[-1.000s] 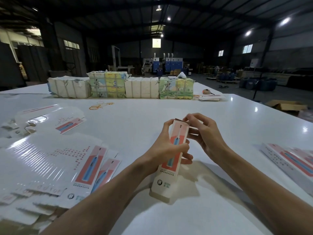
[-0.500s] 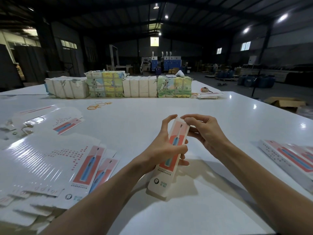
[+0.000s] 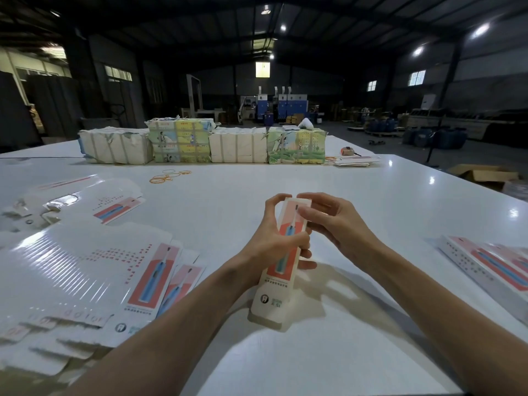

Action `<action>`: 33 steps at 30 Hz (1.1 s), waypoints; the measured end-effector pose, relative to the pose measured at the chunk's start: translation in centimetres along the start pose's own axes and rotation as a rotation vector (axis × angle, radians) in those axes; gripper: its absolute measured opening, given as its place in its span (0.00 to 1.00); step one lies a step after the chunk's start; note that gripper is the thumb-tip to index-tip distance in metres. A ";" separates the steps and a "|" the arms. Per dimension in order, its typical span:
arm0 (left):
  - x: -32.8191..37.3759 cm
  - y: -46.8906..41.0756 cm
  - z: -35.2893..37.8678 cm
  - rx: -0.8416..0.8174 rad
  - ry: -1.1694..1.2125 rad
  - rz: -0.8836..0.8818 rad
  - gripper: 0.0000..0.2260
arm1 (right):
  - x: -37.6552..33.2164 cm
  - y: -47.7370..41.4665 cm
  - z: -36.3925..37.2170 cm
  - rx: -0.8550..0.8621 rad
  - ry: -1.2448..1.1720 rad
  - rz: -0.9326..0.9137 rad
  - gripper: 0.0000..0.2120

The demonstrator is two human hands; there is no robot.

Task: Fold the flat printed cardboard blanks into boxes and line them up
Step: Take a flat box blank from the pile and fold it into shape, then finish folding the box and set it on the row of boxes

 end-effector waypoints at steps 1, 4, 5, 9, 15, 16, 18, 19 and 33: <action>0.0 0.0 -0.1 0.007 0.005 -0.001 0.39 | -0.1 0.1 0.0 0.021 0.039 -0.034 0.12; 0.0 0.0 0.0 0.008 0.020 0.007 0.39 | -0.7 0.3 -0.1 0.072 0.146 -0.125 0.10; 0.0 0.0 0.1 0.008 0.022 0.010 0.39 | -0.9 0.4 -0.2 0.081 0.180 -0.147 0.10; -0.2 0.0 0.5 -0.007 0.053 0.016 0.38 | -1.3 0.6 -0.4 0.104 0.239 -0.176 0.10; -0.8 -0.2 0.6 0.000 0.235 -0.004 0.35 | -0.7 0.7 0.0 0.096 0.361 -0.205 0.14; -0.8 -0.3 0.6 0.016 0.288 -0.012 0.34 | -0.6 0.6 0.2 0.101 0.437 -0.222 0.17; -0.7 -0.4 0.1 0.084 0.368 -0.019 0.31 | -0.6 0.7 0.6 0.099 0.563 -0.271 0.17; -0.5 -0.3 -0.3 0.124 0.403 -0.017 0.28 | -0.6 0.9 1.0 0.091 0.622 -0.291 0.16; -0.2 0.1 0.7 0.020 0.119 -0.021 0.22 | -2.0 2.0 -1.8 0.047 1.292 -0.160 0.25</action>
Point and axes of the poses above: each hand's wrist, its own y-axis away from the middle knuckle, its own z-axis out of the palm, x = y × z, the point moved 9 cm from there along -y, towards the middle knuckle, and after that the axes turned 8 degrees about -y, right-handed, at the moved point
